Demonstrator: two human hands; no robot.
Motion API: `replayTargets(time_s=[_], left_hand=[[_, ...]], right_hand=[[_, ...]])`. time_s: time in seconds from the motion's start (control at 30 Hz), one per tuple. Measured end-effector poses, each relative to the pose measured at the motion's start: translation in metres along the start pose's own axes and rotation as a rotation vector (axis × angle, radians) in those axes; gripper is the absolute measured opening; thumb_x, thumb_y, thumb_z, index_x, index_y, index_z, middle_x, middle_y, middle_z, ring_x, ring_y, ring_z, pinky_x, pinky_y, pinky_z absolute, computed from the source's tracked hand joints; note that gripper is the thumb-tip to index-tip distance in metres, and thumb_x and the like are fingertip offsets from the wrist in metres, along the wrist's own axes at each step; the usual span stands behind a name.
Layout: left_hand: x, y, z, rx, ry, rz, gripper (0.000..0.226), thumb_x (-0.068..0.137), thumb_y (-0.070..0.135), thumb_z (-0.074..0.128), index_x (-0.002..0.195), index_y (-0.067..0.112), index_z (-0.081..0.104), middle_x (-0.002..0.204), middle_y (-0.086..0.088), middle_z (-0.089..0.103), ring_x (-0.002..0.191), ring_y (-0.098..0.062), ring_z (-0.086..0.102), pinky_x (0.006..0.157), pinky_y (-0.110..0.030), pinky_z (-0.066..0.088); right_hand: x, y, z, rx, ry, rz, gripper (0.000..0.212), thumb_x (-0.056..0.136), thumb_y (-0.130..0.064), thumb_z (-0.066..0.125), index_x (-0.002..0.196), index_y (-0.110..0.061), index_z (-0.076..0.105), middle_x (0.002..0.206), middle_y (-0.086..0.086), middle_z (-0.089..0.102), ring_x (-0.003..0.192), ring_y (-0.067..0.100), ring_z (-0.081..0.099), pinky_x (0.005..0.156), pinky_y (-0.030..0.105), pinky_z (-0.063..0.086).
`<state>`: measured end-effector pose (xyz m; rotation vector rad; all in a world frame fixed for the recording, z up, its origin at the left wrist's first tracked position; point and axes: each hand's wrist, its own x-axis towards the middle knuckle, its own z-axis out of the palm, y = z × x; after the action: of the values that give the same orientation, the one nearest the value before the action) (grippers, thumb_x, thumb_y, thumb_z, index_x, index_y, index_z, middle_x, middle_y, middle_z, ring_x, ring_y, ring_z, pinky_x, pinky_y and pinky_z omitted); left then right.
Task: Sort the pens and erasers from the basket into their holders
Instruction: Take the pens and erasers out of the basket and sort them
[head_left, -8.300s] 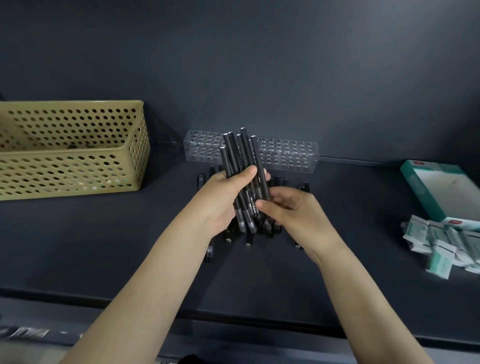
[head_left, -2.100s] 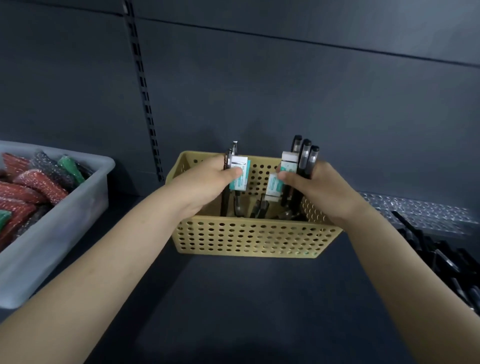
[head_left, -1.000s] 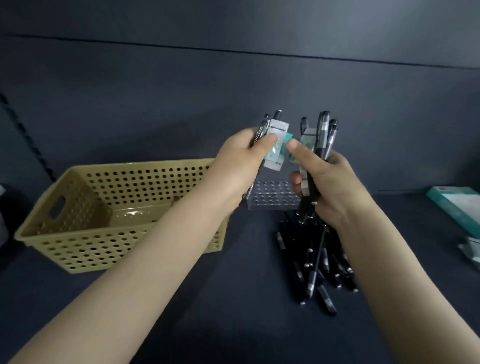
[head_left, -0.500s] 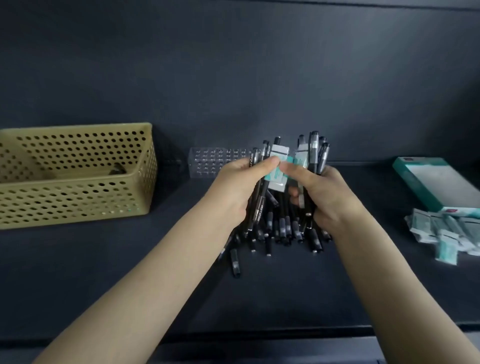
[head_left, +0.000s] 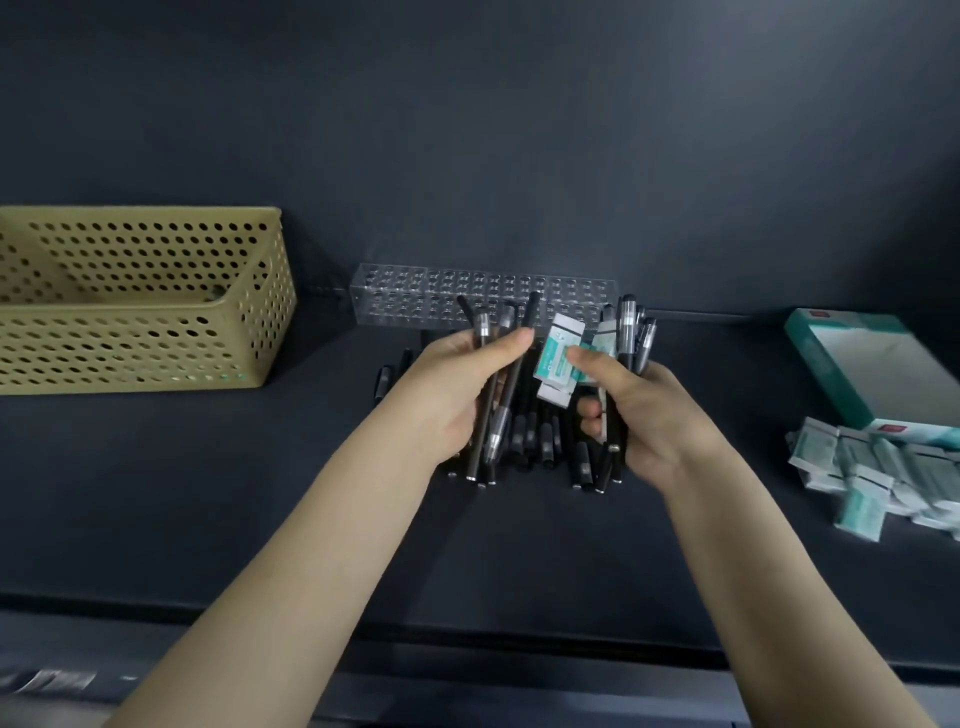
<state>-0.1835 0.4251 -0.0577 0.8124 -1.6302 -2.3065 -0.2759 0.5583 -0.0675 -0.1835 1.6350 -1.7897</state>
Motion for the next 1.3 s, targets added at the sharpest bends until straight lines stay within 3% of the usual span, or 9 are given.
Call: replayTargets(time_s=[0.13,0.23,0.3,0.37,0.47,0.73,1.13,1.23,1.3], left_hand=[[0.011,-0.003,-0.011,0.385,0.243,0.207,0.027,0.086,0.033,0.070,0.092,0.007,0.069,0.090,-0.014,0.070,0.086,-0.027,0.068,0.083,-0.043,0.055],[0.022,-0.016,-0.016,0.814,0.347,0.409,0.034,0.090,0.031,0.065,0.074,0.003,0.054,0.070,-0.006,0.055,0.067,-0.018,0.052,0.060,-0.029,0.035],[0.029,-0.028,-0.017,1.008,0.403,0.457,0.033,0.090,0.034,0.063,0.074,0.006,0.058,0.081,0.000,0.054,0.085,-0.021,0.046,0.065,-0.026,0.026],[0.034,-0.039,-0.018,1.150,0.458,0.452,0.031,0.091,0.040,0.061,0.100,0.011,0.068,0.108,0.001,0.054,0.105,-0.023,0.038,0.081,-0.020,0.025],[0.032,-0.041,-0.019,1.175,0.458,0.427,0.054,0.093,0.041,0.056,0.140,0.018,0.045,0.136,-0.003,0.042,0.124,-0.027,0.032,0.103,-0.030,0.025],[0.012,-0.029,-0.068,1.441,0.339,0.227,0.060,0.093,0.062,0.037,0.147,0.041,0.026,0.162,0.005,0.005,0.147,-0.036,-0.002,0.116,-0.053,0.000],[-0.005,-0.037,-0.063,1.469,0.447,0.345,0.052,0.099,0.052,0.033,0.144,0.028,0.039,0.149,-0.001,0.040,0.137,-0.032,0.029,0.108,-0.048,0.024],[-0.013,-0.026,-0.053,0.985,0.295,0.642,0.039,0.097,0.042,0.047,0.126,0.020,0.062,0.128,0.003,0.061,0.118,-0.018,0.053,0.101,-0.030,0.041],[-0.024,-0.019,-0.038,0.649,0.048,0.487,0.031,0.095,0.037,0.056,0.119,0.019,0.066,0.115,0.008,0.067,0.105,-0.004,0.061,0.091,-0.014,0.046]], right_hand=[[0.001,0.002,-0.013,-0.018,0.046,0.032,0.033,0.083,-0.025,0.074,0.108,-0.005,0.064,0.077,0.002,0.053,0.049,0.008,0.043,0.040,0.019,0.038],[0.001,0.006,-0.019,-0.030,0.054,0.042,0.041,0.083,-0.026,0.074,0.114,-0.001,0.064,0.077,0.003,0.052,0.050,0.008,0.044,0.041,0.020,0.038],[0.000,0.008,-0.022,-0.027,0.050,0.050,0.045,0.082,-0.026,0.074,0.116,0.001,0.063,0.077,0.004,0.051,0.049,0.008,0.044,0.041,0.020,0.037],[-0.001,0.009,-0.023,-0.017,0.048,0.058,0.043,0.082,-0.027,0.074,0.115,-0.001,0.064,0.076,0.002,0.053,0.049,0.008,0.044,0.041,0.019,0.038],[-0.002,0.010,-0.024,0.001,0.044,0.067,0.040,0.081,-0.027,0.075,0.112,-0.003,0.065,0.074,0.001,0.054,0.049,0.007,0.044,0.041,0.018,0.038],[-0.003,0.014,-0.014,0.036,0.034,0.074,0.029,0.081,-0.025,0.074,0.102,-0.007,0.066,0.073,0.000,0.056,0.050,0.007,0.043,0.040,0.018,0.036],[-0.020,0.013,0.011,-0.067,0.148,0.028,0.022,0.081,-0.023,0.075,0.094,-0.008,0.067,0.075,0.004,0.057,0.050,0.008,0.046,0.041,0.018,0.039],[-0.026,0.014,0.018,-0.076,0.132,-0.006,0.020,0.082,-0.022,0.075,0.093,-0.008,0.067,0.072,0.001,0.059,0.051,0.008,0.046,0.041,0.019,0.039],[-0.032,0.016,0.022,-0.059,0.122,-0.033,0.015,0.082,-0.021,0.074,0.088,-0.010,0.066,0.067,-0.001,0.057,0.051,0.009,0.045,0.042,0.019,0.038]])
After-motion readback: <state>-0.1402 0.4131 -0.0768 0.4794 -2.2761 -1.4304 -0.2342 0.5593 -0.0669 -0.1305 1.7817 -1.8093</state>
